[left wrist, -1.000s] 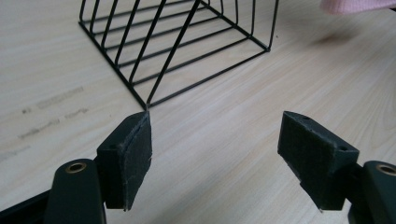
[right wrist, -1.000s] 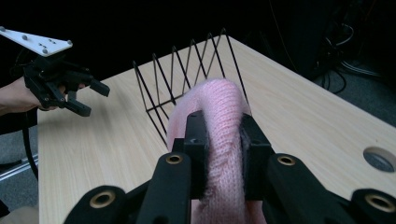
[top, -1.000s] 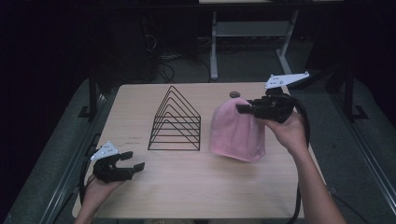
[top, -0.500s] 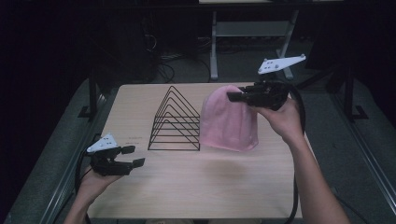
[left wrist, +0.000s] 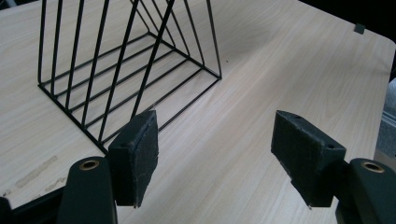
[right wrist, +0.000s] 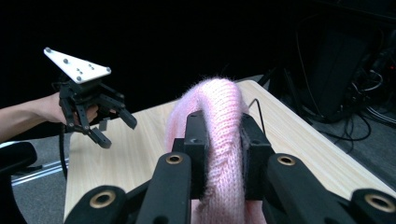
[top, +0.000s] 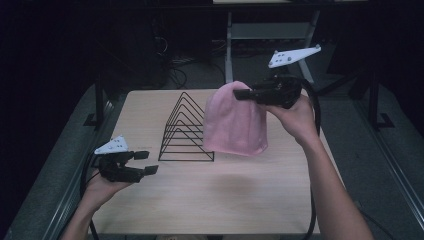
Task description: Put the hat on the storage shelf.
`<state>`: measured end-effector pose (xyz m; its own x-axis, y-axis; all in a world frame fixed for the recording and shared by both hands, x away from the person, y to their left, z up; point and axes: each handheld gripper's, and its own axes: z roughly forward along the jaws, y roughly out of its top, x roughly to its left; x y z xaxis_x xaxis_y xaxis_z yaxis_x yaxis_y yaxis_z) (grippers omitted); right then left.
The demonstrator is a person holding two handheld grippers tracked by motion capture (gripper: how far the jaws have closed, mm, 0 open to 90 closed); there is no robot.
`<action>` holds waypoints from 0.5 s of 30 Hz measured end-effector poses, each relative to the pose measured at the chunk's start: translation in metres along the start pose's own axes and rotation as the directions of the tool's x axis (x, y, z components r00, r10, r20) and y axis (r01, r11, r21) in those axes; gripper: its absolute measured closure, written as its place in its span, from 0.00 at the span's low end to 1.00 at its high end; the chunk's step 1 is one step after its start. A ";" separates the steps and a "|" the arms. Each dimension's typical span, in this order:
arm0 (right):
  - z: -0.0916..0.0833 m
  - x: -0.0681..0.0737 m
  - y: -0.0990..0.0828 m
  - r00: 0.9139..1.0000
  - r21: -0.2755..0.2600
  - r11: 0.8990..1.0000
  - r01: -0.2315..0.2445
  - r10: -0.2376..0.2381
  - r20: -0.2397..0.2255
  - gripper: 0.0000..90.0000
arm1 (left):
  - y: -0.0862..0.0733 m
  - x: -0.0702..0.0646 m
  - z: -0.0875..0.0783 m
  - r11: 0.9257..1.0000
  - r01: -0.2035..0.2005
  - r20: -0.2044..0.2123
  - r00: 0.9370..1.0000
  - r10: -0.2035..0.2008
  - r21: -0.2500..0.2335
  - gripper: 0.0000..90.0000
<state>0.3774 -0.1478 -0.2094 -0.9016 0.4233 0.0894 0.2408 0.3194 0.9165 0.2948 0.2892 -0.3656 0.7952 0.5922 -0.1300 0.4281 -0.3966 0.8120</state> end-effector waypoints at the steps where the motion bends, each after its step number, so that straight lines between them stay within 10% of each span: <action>1: 0.000 0.000 0.000 1.000 0.000 1.000 0.000 0.000 0.000 0.85 | 0.000 0.000 0.000 1.000 0.000 0.000 1.000 0.000 0.000 0.35; 15: 0.018 0.009 0.030 0.998 -0.017 0.999 0.037 -0.037 -0.047 0.85 | 0.026 0.000 -0.008 0.998 -0.055 0.041 0.998 0.055 -0.004 0.36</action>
<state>0.3830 -0.1192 -0.1883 -0.9258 0.3708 0.0732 0.2014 0.3202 0.9257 0.3028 0.2844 -0.3396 0.8346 0.5401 -0.1088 0.3824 -0.4259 0.8200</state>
